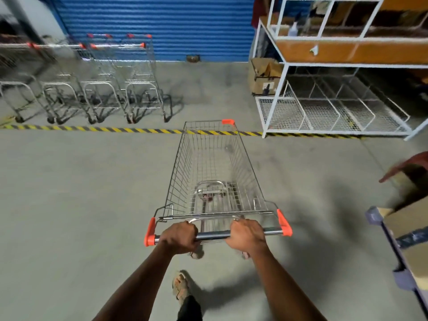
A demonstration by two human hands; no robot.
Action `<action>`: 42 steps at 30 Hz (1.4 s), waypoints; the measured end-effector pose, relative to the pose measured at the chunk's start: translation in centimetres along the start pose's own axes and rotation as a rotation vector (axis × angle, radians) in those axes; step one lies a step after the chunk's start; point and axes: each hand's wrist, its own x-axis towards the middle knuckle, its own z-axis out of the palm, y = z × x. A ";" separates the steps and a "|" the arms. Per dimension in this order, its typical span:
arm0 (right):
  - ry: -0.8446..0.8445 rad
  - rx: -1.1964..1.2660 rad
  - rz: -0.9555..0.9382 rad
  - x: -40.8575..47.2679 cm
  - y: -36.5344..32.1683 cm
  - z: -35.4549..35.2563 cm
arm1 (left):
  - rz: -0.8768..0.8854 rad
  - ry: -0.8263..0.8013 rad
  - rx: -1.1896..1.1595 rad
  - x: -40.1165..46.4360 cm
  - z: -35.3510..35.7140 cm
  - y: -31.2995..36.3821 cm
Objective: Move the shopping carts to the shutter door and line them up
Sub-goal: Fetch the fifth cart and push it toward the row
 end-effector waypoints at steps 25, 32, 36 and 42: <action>0.002 -0.080 -0.025 37.0 -8.4 -13.4 | -0.005 0.100 -0.003 24.4 -14.4 -27.5; 0.021 -0.070 -0.022 51.3 -7.7 -19.1 | -0.050 0.108 -0.028 36.0 -20.6 -34.8; 0.001 -0.053 -0.027 58.9 -7.3 -22.6 | -0.096 0.110 -0.047 42.2 -24.1 -38.5; -0.016 -0.043 -0.024 69.4 -6.9 -26.5 | -0.100 0.121 -0.024 50.7 -28.7 -44.0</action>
